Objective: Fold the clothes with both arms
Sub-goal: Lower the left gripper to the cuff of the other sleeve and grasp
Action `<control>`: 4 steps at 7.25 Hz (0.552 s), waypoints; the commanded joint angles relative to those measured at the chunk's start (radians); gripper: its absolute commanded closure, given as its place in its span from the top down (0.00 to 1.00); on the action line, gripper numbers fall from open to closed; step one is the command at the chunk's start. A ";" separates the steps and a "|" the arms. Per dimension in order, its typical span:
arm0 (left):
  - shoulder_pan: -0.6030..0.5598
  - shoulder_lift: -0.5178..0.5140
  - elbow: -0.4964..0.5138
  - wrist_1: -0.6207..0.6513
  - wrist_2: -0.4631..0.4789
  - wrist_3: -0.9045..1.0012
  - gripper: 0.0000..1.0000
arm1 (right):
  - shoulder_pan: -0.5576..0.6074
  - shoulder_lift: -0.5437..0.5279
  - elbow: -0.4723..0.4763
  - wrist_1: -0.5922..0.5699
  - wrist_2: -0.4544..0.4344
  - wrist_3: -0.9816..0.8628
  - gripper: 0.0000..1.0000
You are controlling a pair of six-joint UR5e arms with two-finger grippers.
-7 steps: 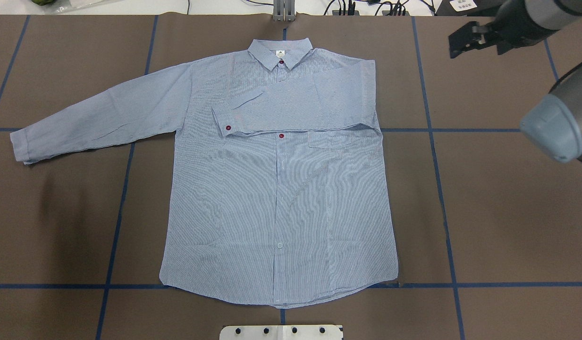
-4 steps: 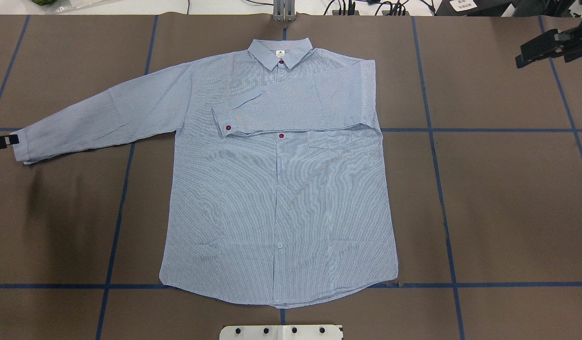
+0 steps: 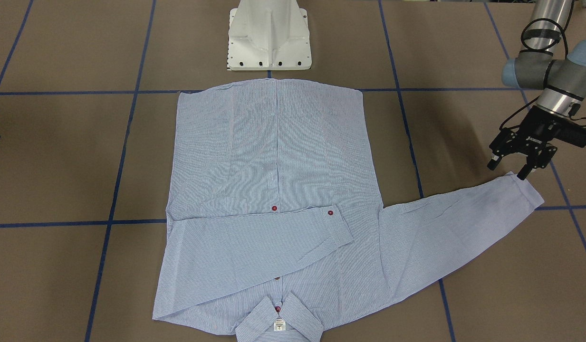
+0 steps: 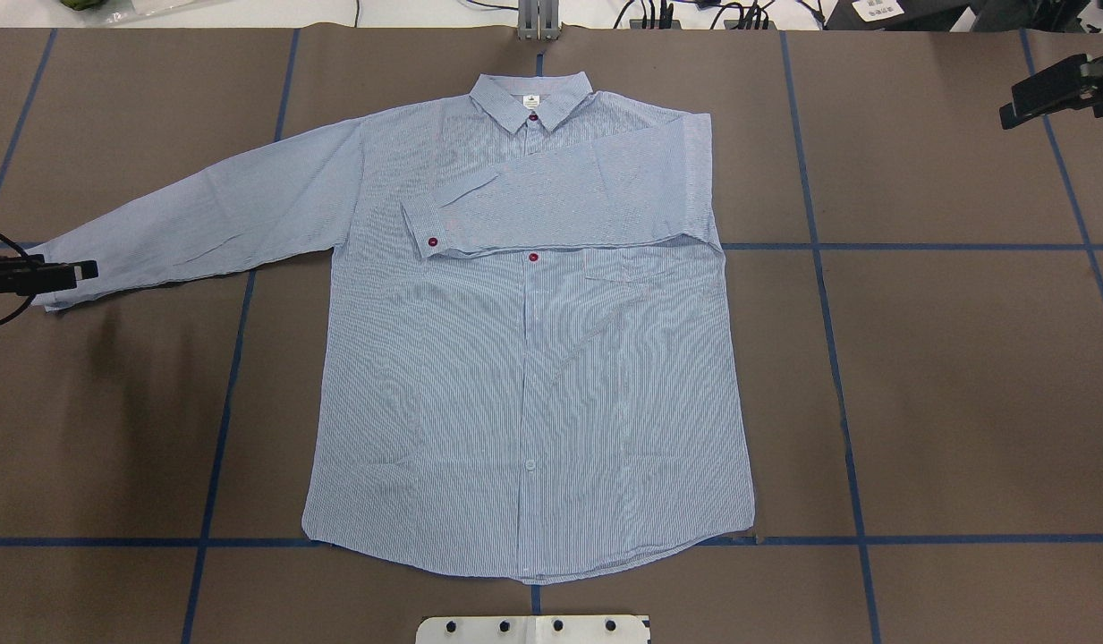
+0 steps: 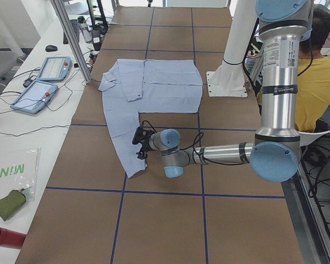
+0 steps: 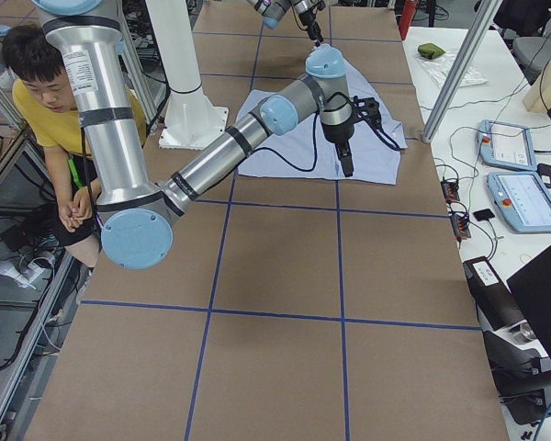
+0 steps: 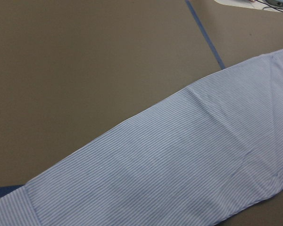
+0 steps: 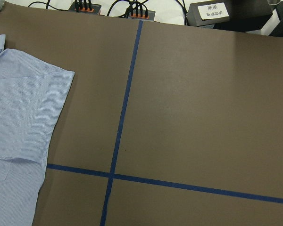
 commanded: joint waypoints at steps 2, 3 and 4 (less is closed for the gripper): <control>0.001 -0.010 0.044 -0.198 -0.004 -0.075 1.00 | 0.000 0.000 0.008 0.000 0.000 0.001 1.00; 0.003 -0.014 0.060 -0.189 -0.038 0.075 1.00 | 0.000 0.002 0.006 0.000 0.000 -0.001 1.00; -0.006 -0.010 0.103 -0.186 -0.041 0.265 1.00 | 0.000 0.002 0.003 0.000 -0.002 -0.001 1.00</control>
